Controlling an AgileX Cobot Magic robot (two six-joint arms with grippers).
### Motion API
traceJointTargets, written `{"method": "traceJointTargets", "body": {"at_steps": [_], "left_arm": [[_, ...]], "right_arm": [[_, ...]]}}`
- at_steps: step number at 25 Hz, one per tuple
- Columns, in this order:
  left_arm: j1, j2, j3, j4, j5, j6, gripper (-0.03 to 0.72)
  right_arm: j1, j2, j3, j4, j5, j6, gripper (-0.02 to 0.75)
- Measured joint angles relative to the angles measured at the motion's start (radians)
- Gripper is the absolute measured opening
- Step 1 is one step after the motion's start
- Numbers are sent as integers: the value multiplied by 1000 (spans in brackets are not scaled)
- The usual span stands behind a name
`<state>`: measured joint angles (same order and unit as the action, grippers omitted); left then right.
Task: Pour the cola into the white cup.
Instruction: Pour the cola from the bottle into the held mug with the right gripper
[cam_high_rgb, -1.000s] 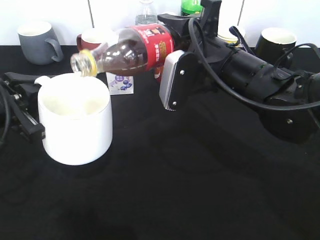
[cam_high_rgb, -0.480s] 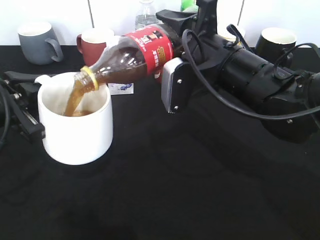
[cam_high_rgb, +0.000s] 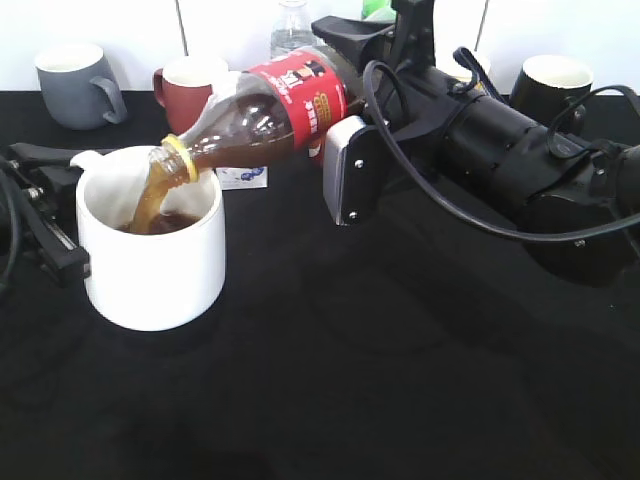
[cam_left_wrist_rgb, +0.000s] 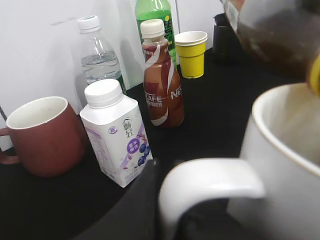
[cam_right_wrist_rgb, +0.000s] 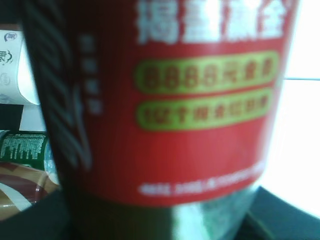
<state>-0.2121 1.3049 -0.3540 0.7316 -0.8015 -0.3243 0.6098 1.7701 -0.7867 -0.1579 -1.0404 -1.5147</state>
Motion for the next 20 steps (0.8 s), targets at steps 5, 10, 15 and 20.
{"method": "traceJointTargets", "body": {"at_steps": [5, 10, 15, 20], "left_arm": [[0, 0, 0, 1, 0, 0, 41], [0, 0, 0, 1, 0, 0, 41], [0, 0, 0, 3, 0, 0, 41], [0, 0, 0, 4, -22, 1, 41]], "right_arm": [[0, 0, 0, 0, 0, 0, 385], [0, -4, 0, 1, 0, 0, 385], [0, -3, 0, 1, -1, 6, 385], [0, -3, 0, 4, -1, 83, 384]]}}
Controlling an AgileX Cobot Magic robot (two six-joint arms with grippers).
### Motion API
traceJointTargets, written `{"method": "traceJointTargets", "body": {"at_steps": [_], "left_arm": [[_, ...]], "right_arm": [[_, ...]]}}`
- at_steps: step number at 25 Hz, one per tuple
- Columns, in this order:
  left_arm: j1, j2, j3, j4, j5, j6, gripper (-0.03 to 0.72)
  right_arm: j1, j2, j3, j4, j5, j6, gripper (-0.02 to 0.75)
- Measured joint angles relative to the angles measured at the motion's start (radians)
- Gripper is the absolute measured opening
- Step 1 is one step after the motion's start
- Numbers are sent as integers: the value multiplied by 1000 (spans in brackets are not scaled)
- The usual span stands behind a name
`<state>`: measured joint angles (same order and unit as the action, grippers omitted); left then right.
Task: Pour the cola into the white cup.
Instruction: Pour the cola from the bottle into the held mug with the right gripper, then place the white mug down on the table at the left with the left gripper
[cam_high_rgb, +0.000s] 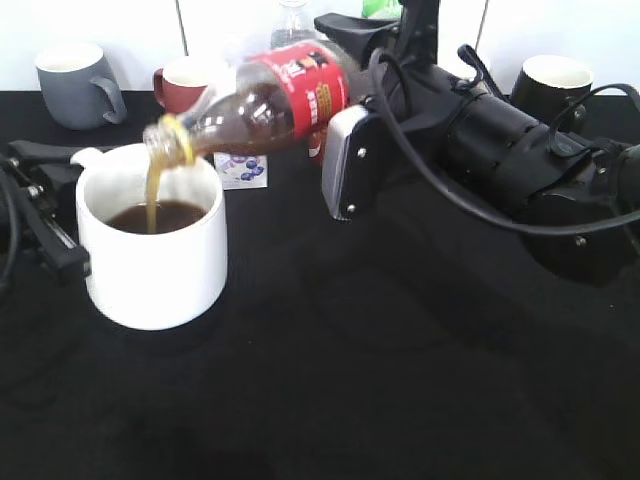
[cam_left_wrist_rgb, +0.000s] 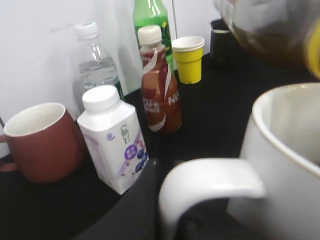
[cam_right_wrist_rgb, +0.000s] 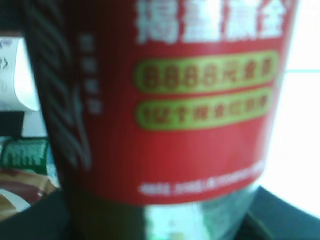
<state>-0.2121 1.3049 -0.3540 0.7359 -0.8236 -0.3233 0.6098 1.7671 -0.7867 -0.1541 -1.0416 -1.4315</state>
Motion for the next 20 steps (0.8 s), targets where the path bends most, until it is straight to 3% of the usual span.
{"method": "traceJointTargets", "body": {"at_steps": [8, 13, 15, 20], "left_arm": [[0, 1, 0, 0, -42, 0, 41], [0, 1, 0, -24, -44, 0, 41], [0, 1, 0, -104, -28, 1, 41], [87, 104, 0, -382, -50, 172, 41]], "right_arm": [[2, 0, 0, -5, 93, 257, 384], [3, 0, 0, -11, 92, 825, 384], [3, 0, 0, -11, 92, 1200, 384], [3, -18, 13, -12, 83, 1418, 384]]}}
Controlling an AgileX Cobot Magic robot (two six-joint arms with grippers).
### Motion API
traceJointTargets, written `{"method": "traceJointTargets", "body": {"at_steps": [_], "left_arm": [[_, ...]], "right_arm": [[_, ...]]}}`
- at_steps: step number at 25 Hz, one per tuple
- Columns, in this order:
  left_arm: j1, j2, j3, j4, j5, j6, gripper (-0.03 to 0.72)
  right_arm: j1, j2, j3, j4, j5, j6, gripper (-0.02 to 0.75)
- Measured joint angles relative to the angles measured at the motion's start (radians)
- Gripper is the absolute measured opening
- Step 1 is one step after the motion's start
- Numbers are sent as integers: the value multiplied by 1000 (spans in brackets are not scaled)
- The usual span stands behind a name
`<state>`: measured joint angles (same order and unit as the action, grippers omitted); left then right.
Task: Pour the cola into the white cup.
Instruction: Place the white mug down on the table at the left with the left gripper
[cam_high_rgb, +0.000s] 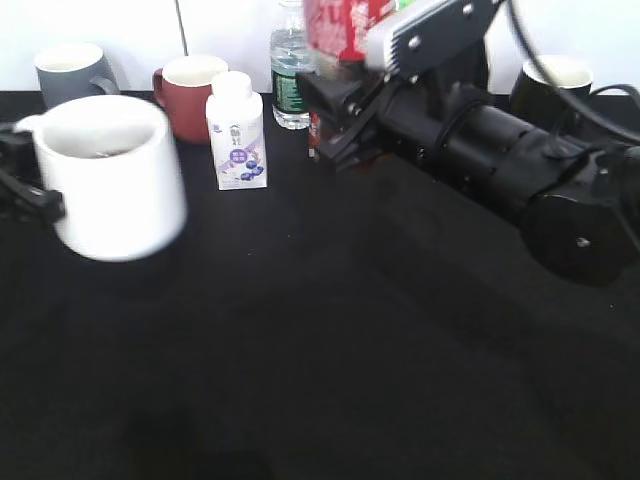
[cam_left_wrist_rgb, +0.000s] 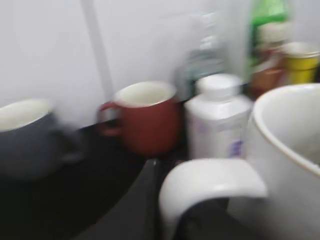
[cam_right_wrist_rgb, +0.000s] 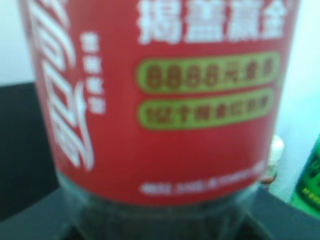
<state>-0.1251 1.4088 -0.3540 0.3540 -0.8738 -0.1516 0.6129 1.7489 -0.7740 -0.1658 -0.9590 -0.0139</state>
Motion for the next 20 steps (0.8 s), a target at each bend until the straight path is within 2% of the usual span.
{"method": "traceJointTargets", "body": {"at_steps": [2, 4, 5, 9, 12, 14, 15, 18, 20], "left_arm": [[47, 75, -1, -60, -85, 27, 41], [114, 234, -58, -107, -179, 38, 41], [120, 268, -80, -113, -188, 39, 41], [125, 549, -335, -112, -220, 41, 41], [125, 669, -463, -106, -211, 41, 41], [125, 686, -491, -103, -196, 41, 47], [125, 686, -491, -103, -200, 37, 71], [125, 686, -491, -78, -212, 21, 255], [125, 686, -474, -71, -234, 19, 288]], "right_arm": [[0, -36, 34, 4, -6, 14, 384], [0, -118, 119, 12, -14, 27, 384], [0, -133, 136, 15, -14, 28, 384], [2, -252, 247, 84, -15, 29, 384], [3, -257, 248, 113, -17, 29, 384], [3, -257, 248, 113, -17, 30, 384], [3, -257, 248, 114, -17, 30, 384], [3, -257, 248, 117, -17, 30, 384], [3, -257, 248, 135, -17, 30, 384]]}}
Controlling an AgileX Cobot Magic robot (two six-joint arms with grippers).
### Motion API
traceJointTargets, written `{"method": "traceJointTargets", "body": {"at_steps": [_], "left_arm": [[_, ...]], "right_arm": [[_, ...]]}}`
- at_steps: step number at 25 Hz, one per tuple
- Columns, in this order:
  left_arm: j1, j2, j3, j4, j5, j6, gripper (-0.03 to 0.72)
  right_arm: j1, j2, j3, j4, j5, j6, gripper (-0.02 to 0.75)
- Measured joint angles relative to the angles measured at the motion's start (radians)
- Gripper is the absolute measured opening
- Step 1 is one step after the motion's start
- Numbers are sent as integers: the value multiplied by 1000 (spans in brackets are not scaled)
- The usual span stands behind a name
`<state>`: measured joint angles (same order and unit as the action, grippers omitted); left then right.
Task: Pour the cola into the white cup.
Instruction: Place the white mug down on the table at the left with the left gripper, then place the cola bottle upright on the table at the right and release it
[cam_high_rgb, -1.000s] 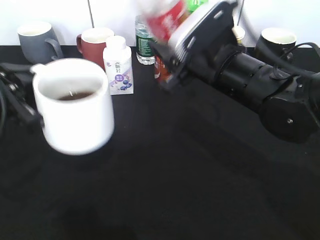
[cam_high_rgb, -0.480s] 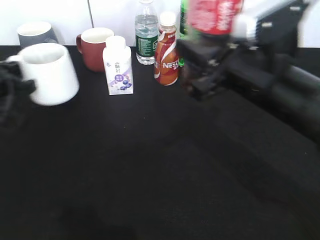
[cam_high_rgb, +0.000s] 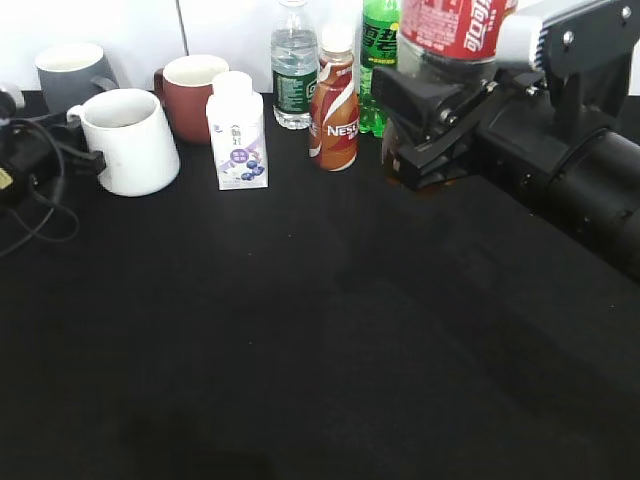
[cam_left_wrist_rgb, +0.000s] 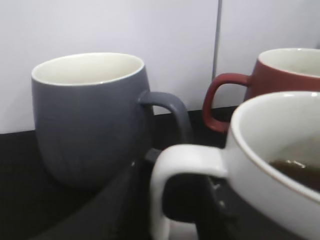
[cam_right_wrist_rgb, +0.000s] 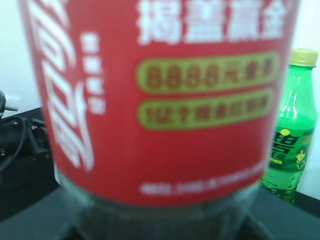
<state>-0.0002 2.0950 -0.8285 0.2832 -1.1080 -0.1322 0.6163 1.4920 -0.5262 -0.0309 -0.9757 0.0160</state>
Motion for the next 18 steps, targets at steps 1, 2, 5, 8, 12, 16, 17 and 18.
{"method": "traceJointTargets", "body": {"at_steps": [1, 2, 5, 8, 12, 16, 17, 18], "left_arm": [[2, -6, 36, -1, -14, 0, 292], [3, -12, 82, -12, -42, 0, 291], [3, -67, 245, -22, -91, 0, 294], [-6, -194, 363, -25, -91, 0, 294], [-66, -444, 444, -18, 46, 0, 294], [-161, -646, 451, -16, 311, -12, 294], [-177, -684, 451, -16, 348, -22, 294], [-190, -719, 451, -16, 393, -26, 294]], "right_arm": [[0, 0, 0, 23, 0, 0, 384], [0, 0, 0, 56, 0, 0, 384], [0, 0, 0, 182, 0, -70, 384], [-8, 0, 0, 431, -24, -242, 384], [-178, 0, 0, 416, -30, -231, 384], [-361, 145, -32, 167, -70, -51, 384], [-367, 206, -64, 146, -92, -42, 384], [-367, 284, -107, 129, -117, -36, 384]]}}
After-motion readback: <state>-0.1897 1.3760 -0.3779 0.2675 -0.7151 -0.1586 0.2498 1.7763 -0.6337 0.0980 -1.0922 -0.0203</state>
